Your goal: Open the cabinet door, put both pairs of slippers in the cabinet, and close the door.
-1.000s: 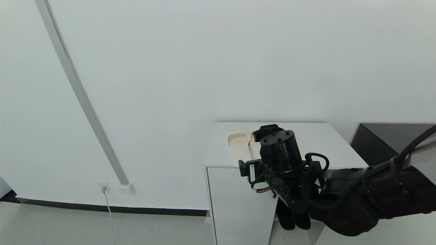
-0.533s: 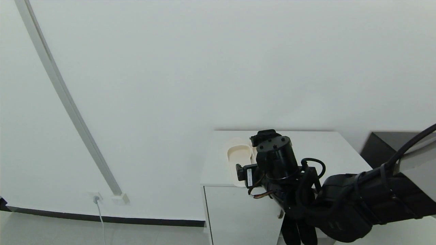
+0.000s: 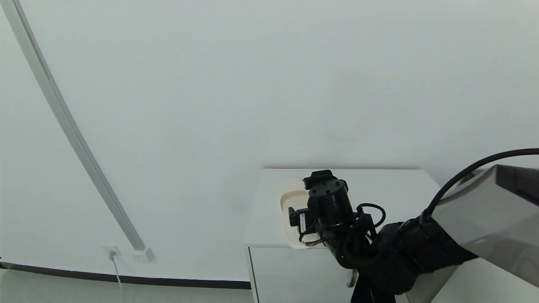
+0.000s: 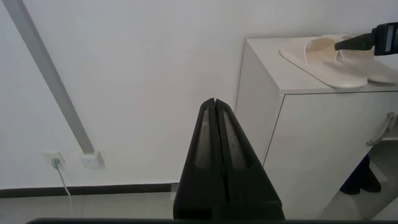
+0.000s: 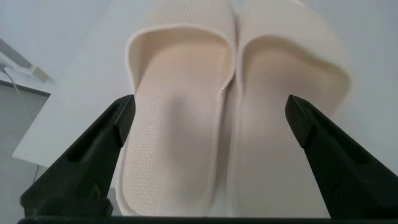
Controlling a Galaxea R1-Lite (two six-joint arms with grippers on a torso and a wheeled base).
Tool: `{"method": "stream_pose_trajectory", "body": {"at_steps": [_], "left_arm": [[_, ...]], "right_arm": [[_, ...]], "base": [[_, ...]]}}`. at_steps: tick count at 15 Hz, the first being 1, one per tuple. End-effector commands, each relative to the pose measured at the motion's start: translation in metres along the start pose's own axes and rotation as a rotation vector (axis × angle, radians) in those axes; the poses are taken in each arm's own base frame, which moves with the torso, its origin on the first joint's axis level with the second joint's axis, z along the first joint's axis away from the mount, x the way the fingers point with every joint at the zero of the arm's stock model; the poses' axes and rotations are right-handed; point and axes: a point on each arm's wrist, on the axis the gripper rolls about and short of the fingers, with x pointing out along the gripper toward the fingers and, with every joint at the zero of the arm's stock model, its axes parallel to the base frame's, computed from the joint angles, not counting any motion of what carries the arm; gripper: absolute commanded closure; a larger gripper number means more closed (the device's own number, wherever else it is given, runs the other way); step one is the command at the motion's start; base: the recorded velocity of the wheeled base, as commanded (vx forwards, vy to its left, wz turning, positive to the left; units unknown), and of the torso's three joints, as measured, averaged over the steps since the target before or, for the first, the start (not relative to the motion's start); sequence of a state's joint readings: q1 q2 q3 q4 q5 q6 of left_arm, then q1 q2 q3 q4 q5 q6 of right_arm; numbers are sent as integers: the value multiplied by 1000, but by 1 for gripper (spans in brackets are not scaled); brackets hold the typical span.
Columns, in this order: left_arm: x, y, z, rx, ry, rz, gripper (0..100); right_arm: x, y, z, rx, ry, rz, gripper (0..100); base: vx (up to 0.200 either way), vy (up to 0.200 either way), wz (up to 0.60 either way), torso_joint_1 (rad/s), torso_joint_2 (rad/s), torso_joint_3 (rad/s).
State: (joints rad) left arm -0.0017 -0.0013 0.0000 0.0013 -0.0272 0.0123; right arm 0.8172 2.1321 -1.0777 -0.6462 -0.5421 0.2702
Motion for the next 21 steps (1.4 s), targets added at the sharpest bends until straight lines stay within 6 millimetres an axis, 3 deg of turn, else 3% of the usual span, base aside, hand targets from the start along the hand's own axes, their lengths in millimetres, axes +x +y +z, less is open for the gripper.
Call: {"method": "stream_pose_trajectory", "body": {"at_steps": [1, 4, 8, 15, 16, 21], "left_arm": [[0, 0, 0, 0, 2, 0, 100], [0, 0, 0, -2, 2, 0, 100], [0, 0, 0, -2, 2, 1, 100], [0, 0, 0, -6, 2, 4, 100], [0, 0, 0, -6, 2, 7, 100], [0, 0, 0, -8, 2, 9, 100]], "right_arm": [[20, 0, -10, -1, 13, -15, 0], [51, -5, -9, 23, -15, -47, 0], [74, -7, -7, 22, -35, -51, 0], [93, -11, 2, 35, -67, -50, 0], [93, -11, 2, 36, -67, -50, 100], [92, -11, 3, 36, -70, -49, 100]], "base": [[0, 0, 0, 0, 0, 0], [0, 0, 0, 0, 0, 0], [0, 0, 0, 0, 0, 0], [0, 0, 0, 0, 0, 0], [0, 0, 0, 0, 0, 0], [0, 0, 0, 0, 0, 0]]}}
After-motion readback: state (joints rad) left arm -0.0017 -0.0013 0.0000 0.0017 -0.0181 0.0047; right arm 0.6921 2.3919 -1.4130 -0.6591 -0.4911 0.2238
